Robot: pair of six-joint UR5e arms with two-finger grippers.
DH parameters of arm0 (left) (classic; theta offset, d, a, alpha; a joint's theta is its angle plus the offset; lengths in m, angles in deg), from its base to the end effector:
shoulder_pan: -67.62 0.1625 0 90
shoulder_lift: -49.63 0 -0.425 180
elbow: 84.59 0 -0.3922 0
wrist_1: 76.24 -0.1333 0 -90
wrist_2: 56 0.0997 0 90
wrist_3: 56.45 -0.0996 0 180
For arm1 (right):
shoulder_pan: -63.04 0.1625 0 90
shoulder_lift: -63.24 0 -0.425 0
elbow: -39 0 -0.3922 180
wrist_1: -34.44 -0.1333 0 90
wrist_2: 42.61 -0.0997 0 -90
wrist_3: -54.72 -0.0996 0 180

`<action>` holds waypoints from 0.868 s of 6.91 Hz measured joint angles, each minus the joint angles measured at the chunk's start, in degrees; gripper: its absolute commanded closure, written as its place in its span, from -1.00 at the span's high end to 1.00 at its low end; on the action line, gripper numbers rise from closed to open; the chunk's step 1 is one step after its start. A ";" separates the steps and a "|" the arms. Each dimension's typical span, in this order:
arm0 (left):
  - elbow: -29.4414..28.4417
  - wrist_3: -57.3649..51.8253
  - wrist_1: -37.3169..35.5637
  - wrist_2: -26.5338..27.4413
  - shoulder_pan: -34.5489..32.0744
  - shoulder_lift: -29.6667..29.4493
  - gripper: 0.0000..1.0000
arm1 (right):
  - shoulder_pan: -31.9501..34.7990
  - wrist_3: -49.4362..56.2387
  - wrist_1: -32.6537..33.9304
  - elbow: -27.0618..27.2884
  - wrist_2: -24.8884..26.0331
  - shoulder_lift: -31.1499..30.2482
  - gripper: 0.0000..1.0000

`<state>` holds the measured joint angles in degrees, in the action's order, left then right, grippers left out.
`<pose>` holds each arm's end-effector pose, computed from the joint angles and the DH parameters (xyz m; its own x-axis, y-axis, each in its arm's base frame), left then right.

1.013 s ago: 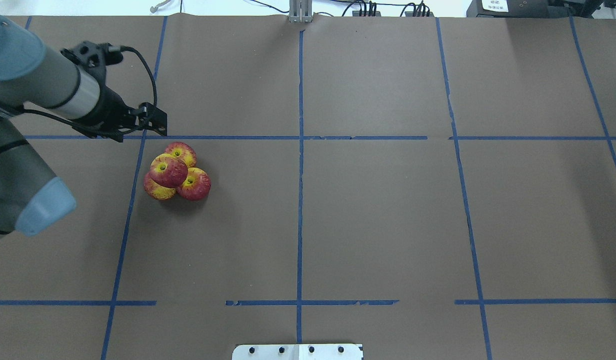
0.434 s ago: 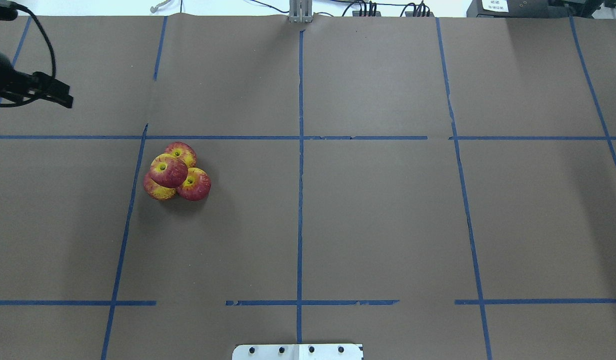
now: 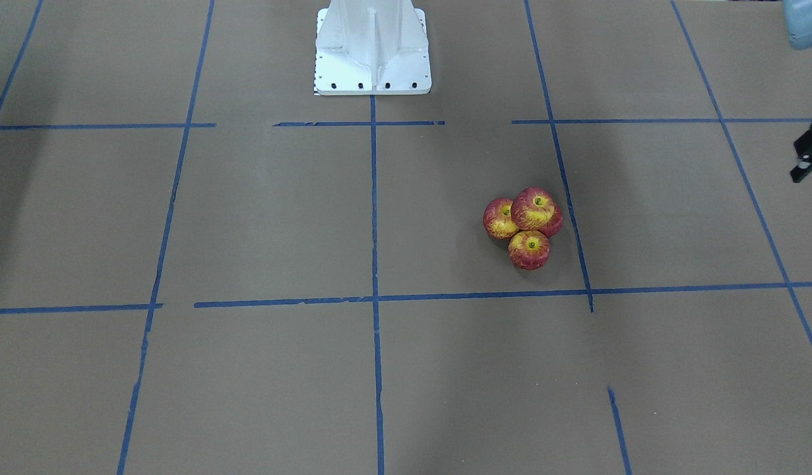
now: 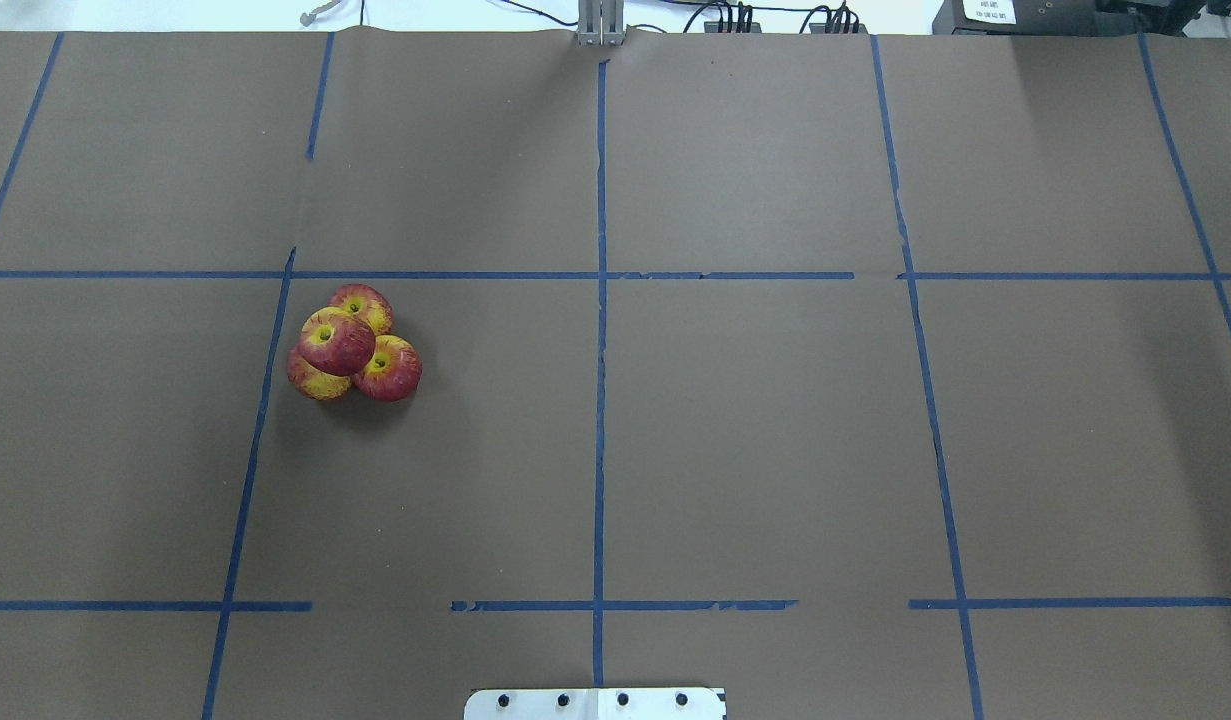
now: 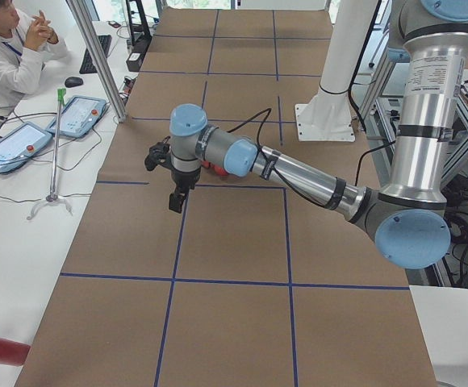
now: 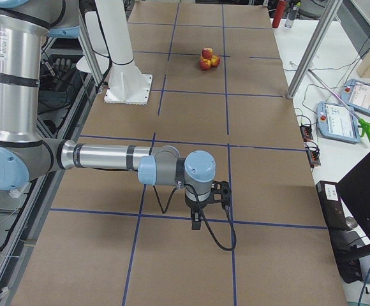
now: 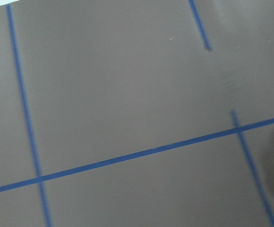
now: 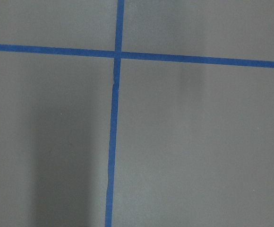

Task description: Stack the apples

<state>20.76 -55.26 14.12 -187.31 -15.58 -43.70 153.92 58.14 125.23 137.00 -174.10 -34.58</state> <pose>-0.0061 -0.5193 0.4994 0.7225 0.2832 -0.6307 -0.0969 0.9447 0.3132 0.0740 -0.4322 0.6580 0.7485 -0.0411 0.6619 0.0293 0.9992 0.0289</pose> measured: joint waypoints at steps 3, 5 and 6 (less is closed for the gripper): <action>-4.14 -9.84 -5.88 -0.74 -5.43 3.39 1.00 | 0.00 -0.06 0.00 0.00 0.00 0.00 1.00; -4.76 -18.07 -8.36 -1.88 -6.70 6.97 1.00 | 0.00 -0.03 0.00 0.00 0.00 0.00 1.00; -5.92 -19.35 -7.60 -2.36 -6.83 7.78 1.00 | 0.00 -0.04 0.00 0.00 0.00 0.00 1.00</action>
<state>14.84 -74.62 6.52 -189.67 -22.41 -35.92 153.92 58.11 125.23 137.00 -174.10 -34.58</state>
